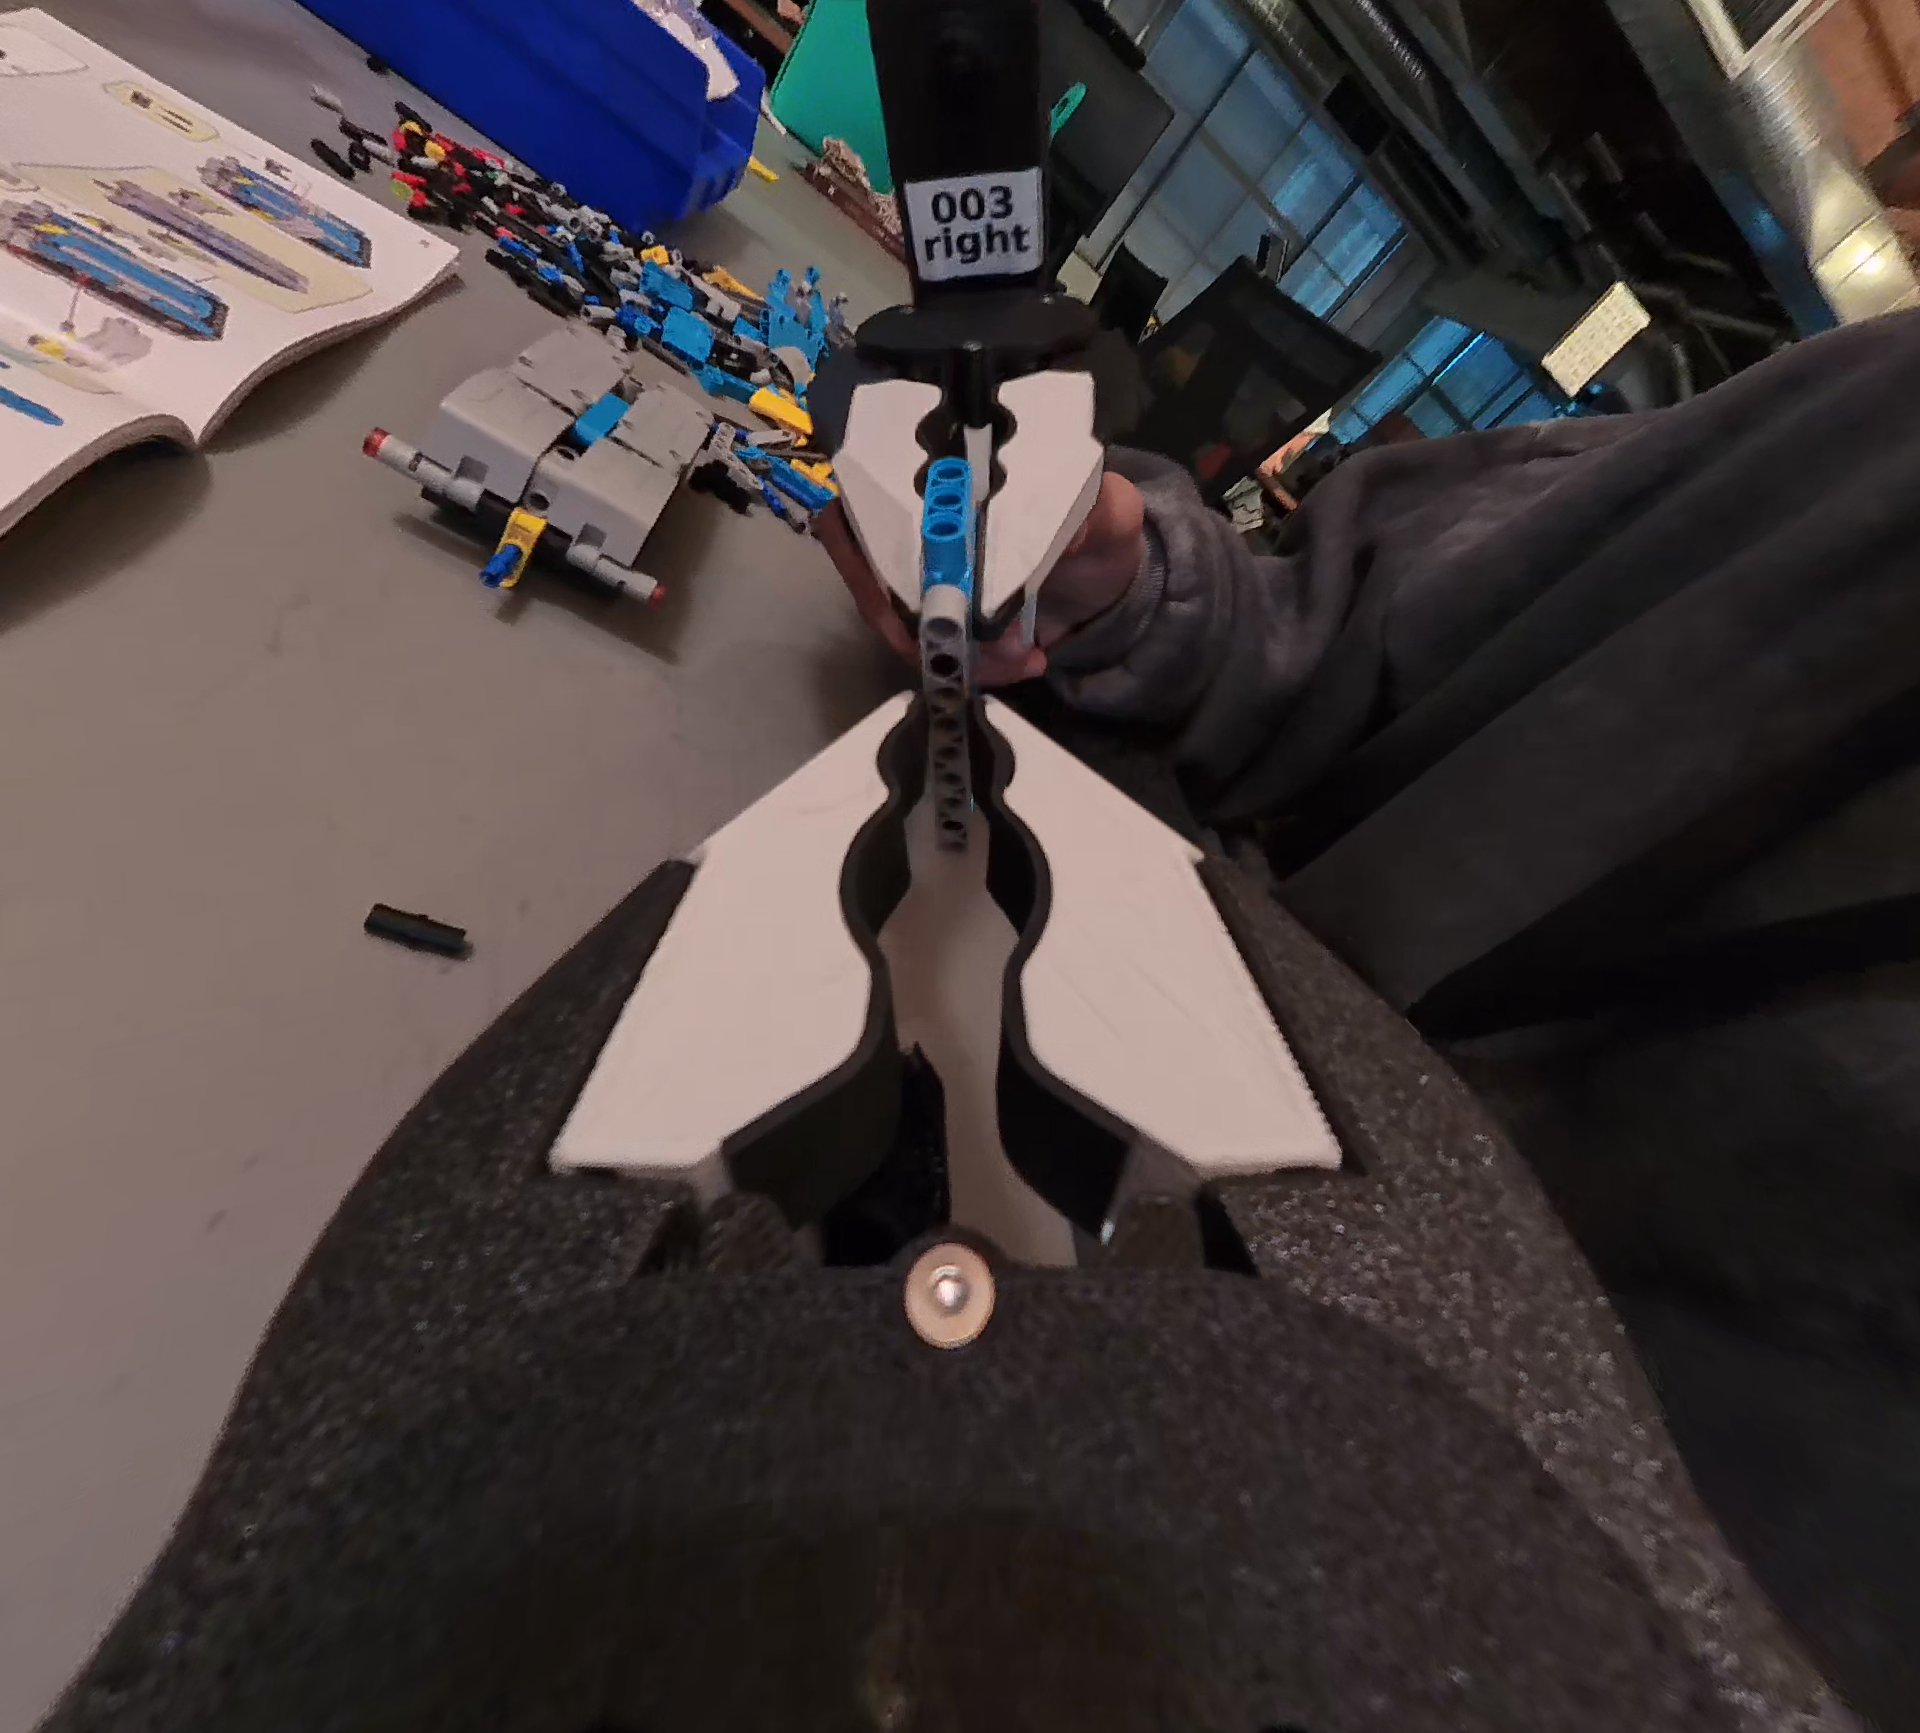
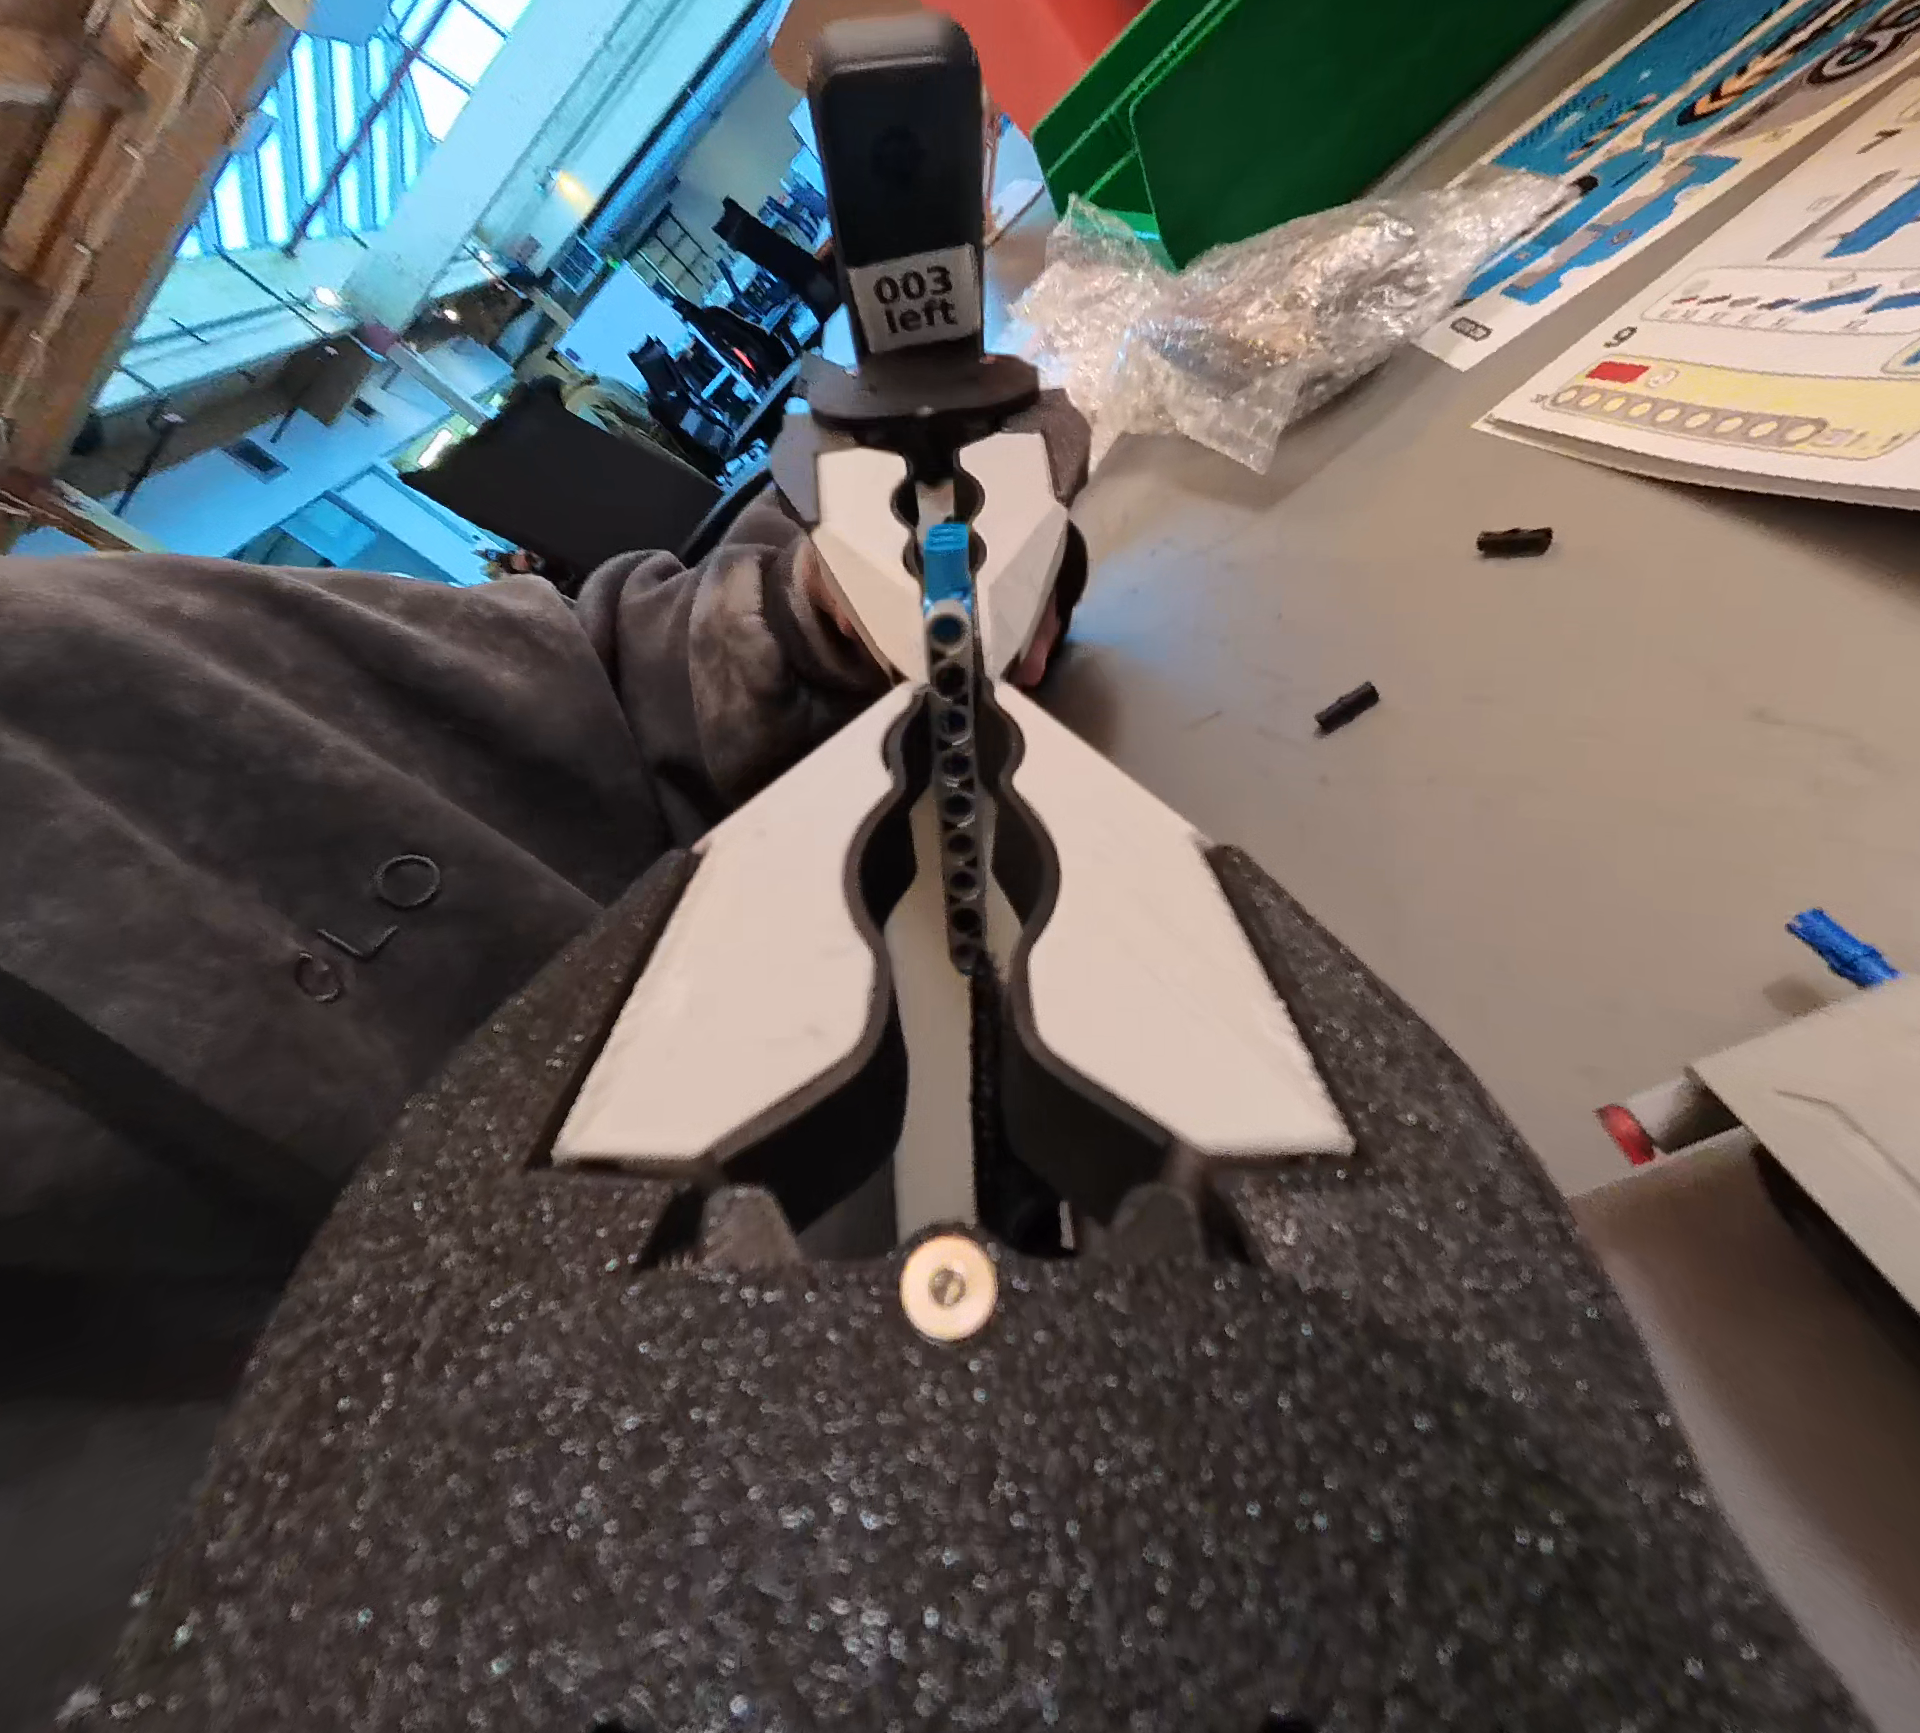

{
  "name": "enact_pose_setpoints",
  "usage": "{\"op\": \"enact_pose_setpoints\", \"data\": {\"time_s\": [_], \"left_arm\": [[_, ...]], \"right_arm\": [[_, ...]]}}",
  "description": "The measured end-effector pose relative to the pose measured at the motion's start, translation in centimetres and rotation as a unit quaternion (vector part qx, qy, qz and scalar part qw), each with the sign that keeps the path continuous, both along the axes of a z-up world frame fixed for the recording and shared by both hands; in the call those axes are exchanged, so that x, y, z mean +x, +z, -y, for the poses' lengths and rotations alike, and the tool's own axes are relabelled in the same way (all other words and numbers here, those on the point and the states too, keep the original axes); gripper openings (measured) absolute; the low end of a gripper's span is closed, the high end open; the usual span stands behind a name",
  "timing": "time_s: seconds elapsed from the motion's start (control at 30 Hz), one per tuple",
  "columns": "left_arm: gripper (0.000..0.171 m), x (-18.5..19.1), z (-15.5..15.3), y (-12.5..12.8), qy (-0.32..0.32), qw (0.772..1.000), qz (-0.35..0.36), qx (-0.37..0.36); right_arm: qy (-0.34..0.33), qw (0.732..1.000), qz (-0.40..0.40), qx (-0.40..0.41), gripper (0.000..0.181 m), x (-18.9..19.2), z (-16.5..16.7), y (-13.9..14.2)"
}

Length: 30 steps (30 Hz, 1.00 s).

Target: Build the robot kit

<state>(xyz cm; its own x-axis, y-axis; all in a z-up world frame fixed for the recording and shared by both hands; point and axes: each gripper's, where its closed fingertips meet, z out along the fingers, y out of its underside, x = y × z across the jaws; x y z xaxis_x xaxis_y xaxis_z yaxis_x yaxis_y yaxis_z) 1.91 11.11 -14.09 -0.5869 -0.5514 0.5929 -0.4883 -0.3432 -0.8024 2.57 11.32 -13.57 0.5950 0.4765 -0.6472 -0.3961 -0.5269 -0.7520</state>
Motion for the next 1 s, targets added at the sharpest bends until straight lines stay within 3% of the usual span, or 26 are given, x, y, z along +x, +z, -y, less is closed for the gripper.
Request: {"op": "enact_pose_setpoints", "data": {"time_s": [0.13, 0.33, 0.57, 0.63, 0.73, 0.83, 0.9, 1.0], "left_arm": [[0.005, 0.2, -0.2, 0.3, 0.004, 1.0, 0.002, -0.015], [0.005, 0.4, -0.5, 0.1, 0.014, 1.0, -0.007, -0.019], [0.009, 1.2, -1.3, 1.1, 0.048, 0.998, 0.008, -0.042], [0.017, 0.9, -0.8, 0.5, 0.033, 0.999, -0.002, -0.024], [0.007, 0.3, 0.9, 0.2, -0.006, 1.0, -0.001, -0.008], [0.006, 0.3, 0.8, 0.2, 0.004, 1.0, 0.009, 0.013], [0.006, 0.3, -0.1, 0.7, 0.015, 1.0, 0.014, -0.004], [0.006, 0.2, -0.3, 0.8, 0.01, 1.0, 0.01, -0.011]], "right_arm": [[-0.004, 0.999, -0.037, -0.006, 0.006, 0.2, -0.2, 0.2], [-0.015, 0.999, -0.029, -0.011, 0.006, 0.3, -0.6, -0.1], [-0.043, 0.995, -0.089, 0.008, 0.006, 1.5, -1.5, 1.3], [-0.044, 0.992, -0.116, 0.013, 0.006, 1.9, -1.4, 1.9], [-0.042, 0.991, -0.123, 0.02, 0.006, 1.8, -1.1, 2.2], [-0.028, 0.993, -0.113, 0.03, 0.008, 1.3, -0.9, 2.5], [-0.029, 0.998, -0.053, 0.01, 0.025, 1.5, -0.7, 1.0], [0.001, 1.0, -0.018, 0.011, 0.009, 0.6, 0.1, 0.6]]}}
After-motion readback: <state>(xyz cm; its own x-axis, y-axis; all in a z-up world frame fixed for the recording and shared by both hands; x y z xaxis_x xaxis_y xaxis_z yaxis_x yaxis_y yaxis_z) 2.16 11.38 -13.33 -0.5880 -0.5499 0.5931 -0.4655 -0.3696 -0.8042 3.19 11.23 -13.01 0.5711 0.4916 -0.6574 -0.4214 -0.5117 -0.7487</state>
